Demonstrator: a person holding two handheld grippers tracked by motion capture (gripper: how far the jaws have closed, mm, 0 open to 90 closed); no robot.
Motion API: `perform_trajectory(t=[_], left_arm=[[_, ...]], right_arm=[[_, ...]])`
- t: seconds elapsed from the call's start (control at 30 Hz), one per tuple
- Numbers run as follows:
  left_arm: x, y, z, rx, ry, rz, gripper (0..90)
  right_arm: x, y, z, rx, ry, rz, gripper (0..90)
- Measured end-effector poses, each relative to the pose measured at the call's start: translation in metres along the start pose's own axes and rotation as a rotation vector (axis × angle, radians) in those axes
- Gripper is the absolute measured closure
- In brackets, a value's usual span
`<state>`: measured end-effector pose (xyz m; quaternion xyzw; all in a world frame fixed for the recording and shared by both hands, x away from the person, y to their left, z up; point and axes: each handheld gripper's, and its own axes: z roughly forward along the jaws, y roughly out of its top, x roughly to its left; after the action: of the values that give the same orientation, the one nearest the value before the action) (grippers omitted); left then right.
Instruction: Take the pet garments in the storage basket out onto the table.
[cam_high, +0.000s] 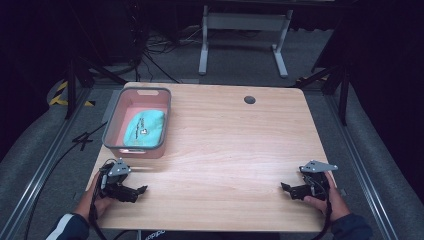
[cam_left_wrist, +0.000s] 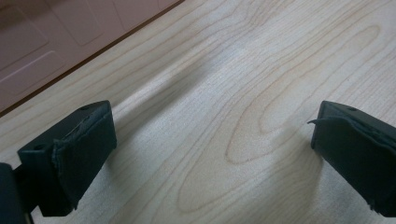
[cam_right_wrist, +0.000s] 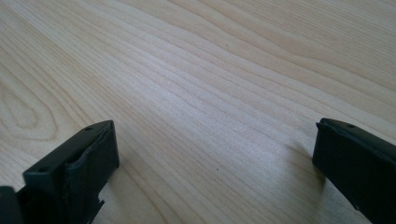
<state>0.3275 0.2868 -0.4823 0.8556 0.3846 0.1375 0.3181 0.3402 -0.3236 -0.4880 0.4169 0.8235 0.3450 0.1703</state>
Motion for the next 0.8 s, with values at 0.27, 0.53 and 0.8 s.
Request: perform_trajectory(t=[0.27, 0.53, 0.8], left_arm=[[0.003, 0.004, -0.004, 0.064, -0.015, 0.028, 0.4], [0.006, 0.005, -0.022, 0.058, -0.044, 0.057, 17.1], [0.004, 0.015, -0.044, 0.019, 0.004, 0.093, 19.0]], right_arm=[[0.0, 0.0, 0.0, 0.0, -0.001, 0.001, 0.7], [0.0, 0.0, 0.0, 0.0, 0.0, 0.0, 0.7], [0.0, 0.0, 0.0, 0.0, 0.0, 0.001, 0.7]])
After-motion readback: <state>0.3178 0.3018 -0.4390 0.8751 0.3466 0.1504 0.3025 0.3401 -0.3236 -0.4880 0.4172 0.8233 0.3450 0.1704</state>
